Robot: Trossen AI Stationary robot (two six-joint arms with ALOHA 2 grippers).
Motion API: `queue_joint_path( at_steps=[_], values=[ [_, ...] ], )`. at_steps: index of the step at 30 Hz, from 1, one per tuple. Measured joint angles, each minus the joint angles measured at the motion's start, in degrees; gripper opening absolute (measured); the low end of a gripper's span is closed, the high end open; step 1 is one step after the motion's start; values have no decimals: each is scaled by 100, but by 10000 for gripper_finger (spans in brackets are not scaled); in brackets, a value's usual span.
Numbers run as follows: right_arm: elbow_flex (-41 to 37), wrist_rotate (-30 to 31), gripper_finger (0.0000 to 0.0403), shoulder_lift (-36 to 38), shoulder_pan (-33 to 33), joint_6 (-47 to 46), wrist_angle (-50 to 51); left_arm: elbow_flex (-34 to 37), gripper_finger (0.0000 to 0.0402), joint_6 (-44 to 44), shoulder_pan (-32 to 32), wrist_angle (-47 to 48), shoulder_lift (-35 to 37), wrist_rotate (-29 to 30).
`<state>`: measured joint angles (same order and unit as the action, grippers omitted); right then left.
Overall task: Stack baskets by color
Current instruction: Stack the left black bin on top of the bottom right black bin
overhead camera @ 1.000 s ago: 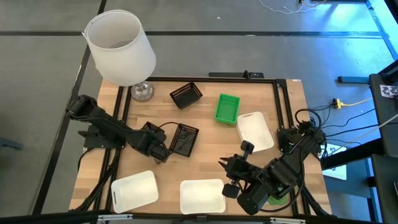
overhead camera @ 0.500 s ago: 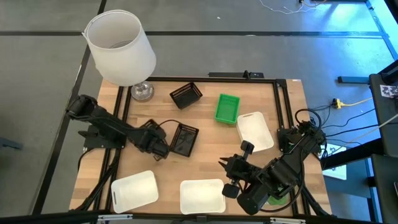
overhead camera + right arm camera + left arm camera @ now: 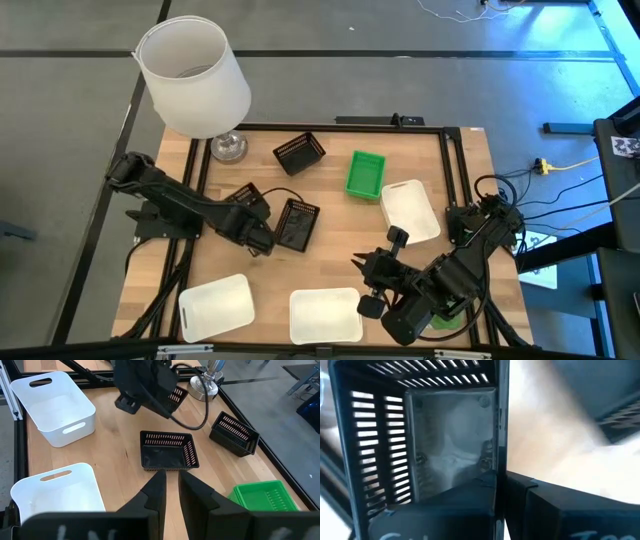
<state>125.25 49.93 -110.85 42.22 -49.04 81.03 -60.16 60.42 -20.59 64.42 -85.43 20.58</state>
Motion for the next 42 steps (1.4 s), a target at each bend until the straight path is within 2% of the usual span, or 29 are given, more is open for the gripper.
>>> queue_joint_path(
  at_steps=[8,14,18,22,31,42],
  values=[
    [0,4,51,0,0,173,3,-1051,0,98,-219,-12,0,76],
    [0,4,51,0,0,282,1,-1516,0,-357,-191,-846,0,275],
    [0,4,51,0,2,280,0,-1569,0,-679,-93,-1575,0,-82],
    [0,4,51,0,2,281,-31,-1571,0,-701,138,-1693,-136,-411],
    [0,2,51,0,4,278,-40,-1567,0,-1276,679,-2428,-618,-640],
    [0,0,51,-2,4,276,-50,-1567,0,-1270,1143,-2396,-1162,-855]
  ],
)
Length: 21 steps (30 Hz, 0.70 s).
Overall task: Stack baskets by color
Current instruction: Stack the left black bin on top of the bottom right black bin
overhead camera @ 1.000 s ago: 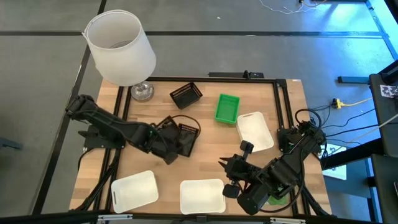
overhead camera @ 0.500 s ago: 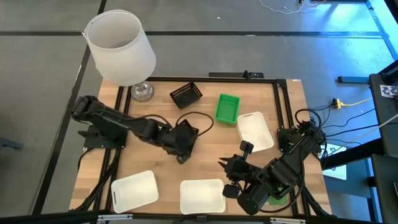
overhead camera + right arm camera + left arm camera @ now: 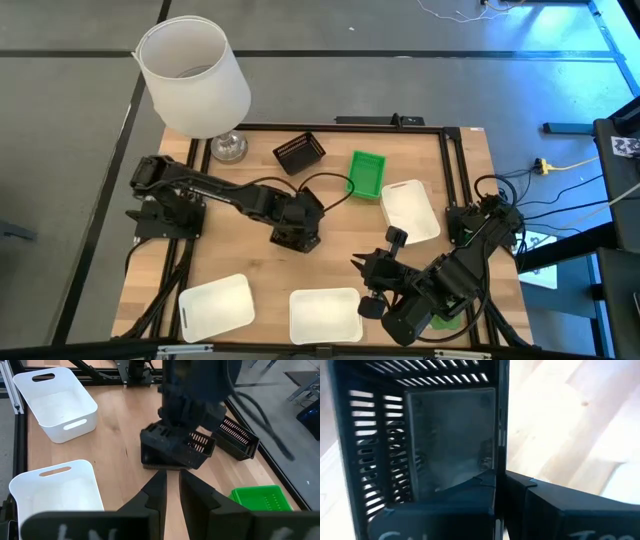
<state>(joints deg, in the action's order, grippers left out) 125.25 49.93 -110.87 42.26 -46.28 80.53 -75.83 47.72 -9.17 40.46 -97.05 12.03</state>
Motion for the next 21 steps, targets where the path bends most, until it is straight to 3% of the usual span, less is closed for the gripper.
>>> queue_joint_path(
  at_steps=[21],
  values=[
    [0,0,51,0,0,4,4,0,0,588,63,1195,-189,345]
  ],
)
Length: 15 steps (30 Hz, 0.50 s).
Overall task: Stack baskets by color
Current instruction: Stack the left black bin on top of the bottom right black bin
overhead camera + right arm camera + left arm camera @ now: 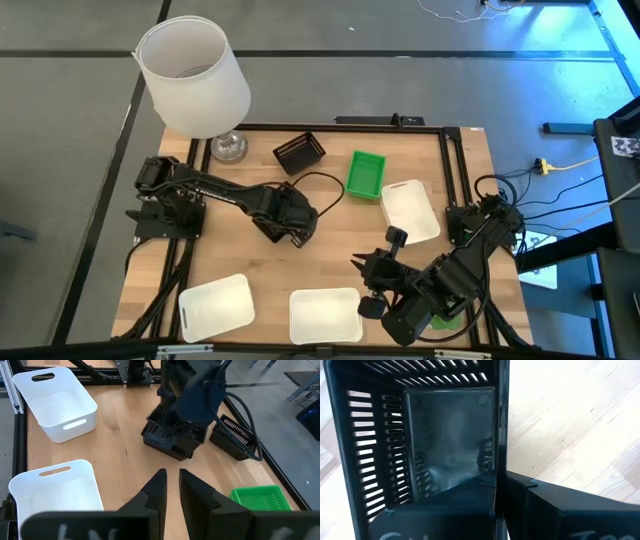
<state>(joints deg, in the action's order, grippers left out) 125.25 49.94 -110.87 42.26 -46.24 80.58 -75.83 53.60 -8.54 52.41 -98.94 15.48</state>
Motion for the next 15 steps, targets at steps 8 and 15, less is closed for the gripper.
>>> queue_joint_path(
  at_steps=[8,15],
  values=[
    [0,2,51,0,-4,0,0,0,0,-157,0,261,-54,-14],
    [0,0,51,0,-4,-7,0,0,22,-326,0,227,-52,-3]
  ],
)
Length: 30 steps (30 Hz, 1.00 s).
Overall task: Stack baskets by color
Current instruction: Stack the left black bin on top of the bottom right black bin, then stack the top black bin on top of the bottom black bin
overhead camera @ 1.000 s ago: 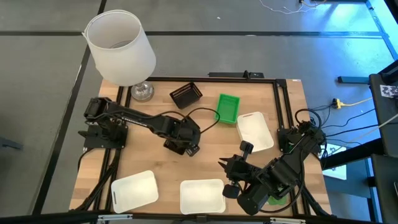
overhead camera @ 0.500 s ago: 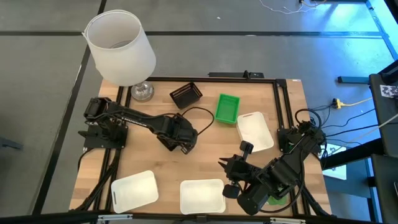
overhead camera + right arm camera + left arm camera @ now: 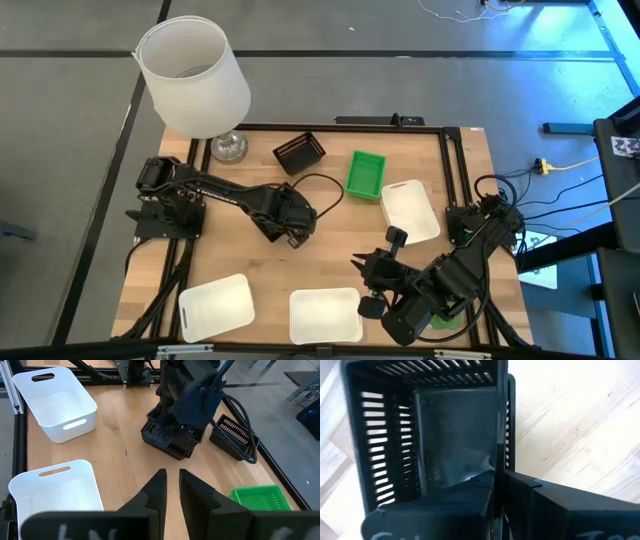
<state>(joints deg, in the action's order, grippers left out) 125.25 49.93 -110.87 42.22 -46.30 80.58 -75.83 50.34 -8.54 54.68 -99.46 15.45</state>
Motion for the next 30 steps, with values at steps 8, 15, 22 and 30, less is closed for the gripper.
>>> queue_joint_path(
  at_steps=[8,15,22,30],
  values=[
    [0,1,51,0,1,-10,-2,2,58,-318,-2,80,-82,-337],
    [2,0,51,-1,1,-10,-12,1,71,-282,2,219,-307,-221],
    [2,4,51,-2,2,-5,-28,2,67,-473,17,231,-344,-348],
    [2,-187,51,-2,-13,17,48,-11,67,-744,-136,314,475,-149]
  ],
)
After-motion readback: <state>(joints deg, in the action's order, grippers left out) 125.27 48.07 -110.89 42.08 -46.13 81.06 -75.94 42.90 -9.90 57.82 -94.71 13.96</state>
